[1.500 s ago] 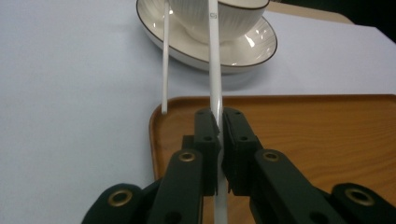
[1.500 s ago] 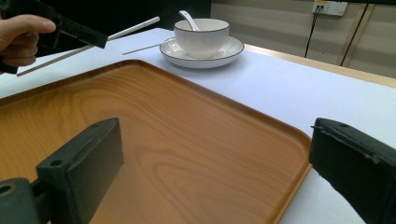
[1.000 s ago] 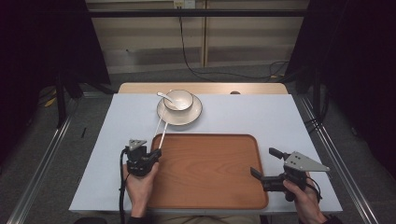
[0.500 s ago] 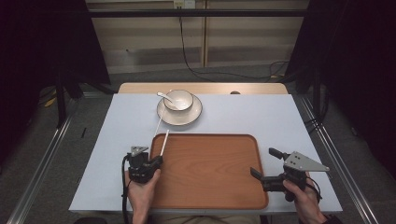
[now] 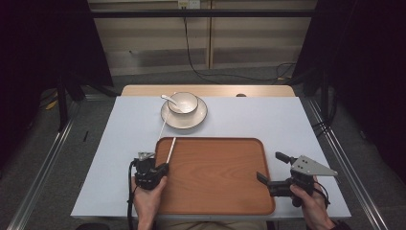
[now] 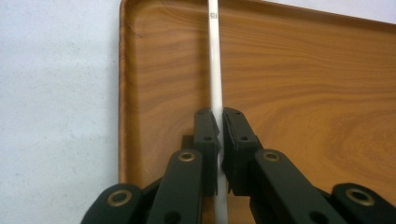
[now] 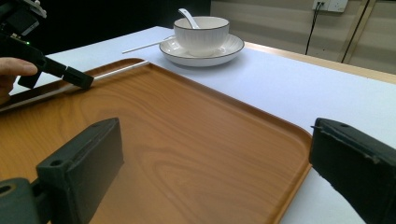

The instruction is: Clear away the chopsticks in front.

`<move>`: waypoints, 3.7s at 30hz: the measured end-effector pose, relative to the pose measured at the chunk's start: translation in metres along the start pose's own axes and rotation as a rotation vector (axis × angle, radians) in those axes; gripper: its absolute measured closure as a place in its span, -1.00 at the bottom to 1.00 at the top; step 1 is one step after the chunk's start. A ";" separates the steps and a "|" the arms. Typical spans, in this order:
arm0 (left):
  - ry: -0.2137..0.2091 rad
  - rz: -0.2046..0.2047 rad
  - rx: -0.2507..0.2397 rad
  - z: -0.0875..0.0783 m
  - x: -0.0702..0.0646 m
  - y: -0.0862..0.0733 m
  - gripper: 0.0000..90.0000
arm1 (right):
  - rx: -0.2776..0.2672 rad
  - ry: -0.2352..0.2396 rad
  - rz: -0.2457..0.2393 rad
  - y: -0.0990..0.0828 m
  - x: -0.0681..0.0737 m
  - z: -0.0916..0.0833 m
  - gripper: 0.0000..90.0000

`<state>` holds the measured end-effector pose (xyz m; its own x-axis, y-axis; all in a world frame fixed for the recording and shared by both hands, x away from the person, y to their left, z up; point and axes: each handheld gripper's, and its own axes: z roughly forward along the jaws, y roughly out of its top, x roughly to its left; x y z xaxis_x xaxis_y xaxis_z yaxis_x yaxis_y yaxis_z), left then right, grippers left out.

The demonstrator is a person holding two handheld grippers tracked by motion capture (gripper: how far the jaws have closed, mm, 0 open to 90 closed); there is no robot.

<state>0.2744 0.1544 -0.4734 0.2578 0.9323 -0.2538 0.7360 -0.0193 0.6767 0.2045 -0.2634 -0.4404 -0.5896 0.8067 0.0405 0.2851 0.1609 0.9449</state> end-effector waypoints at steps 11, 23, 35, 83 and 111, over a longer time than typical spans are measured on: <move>0.001 -0.025 0.007 -0.001 0.004 0.001 0.88 | 0.001 -0.001 0.002 0.000 0.000 0.000 -0.94; -0.007 -0.014 0.010 -0.001 0.006 0.002 0.81 | 0.002 0.004 0.007 0.000 0.000 0.000 -0.94; -0.054 0.058 -0.064 -0.001 0.008 0.008 0.23 | 0.001 0.002 0.003 0.000 0.000 0.000 -0.94; -0.057 0.317 -0.302 0.032 0.047 0.108 -0.85 | -0.014 0.006 0.011 -0.001 -0.001 -0.001 -0.99; -0.022 0.373 -0.130 0.089 0.055 0.162 -0.61 | -0.013 0.022 0.001 -0.002 0.001 0.000 -0.99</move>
<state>0.4632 0.1708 -0.4396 0.5070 0.8619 0.0123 0.5045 -0.3083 0.8065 0.2036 -0.2628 -0.4421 -0.6059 0.7940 0.0489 0.2763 0.1525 0.9489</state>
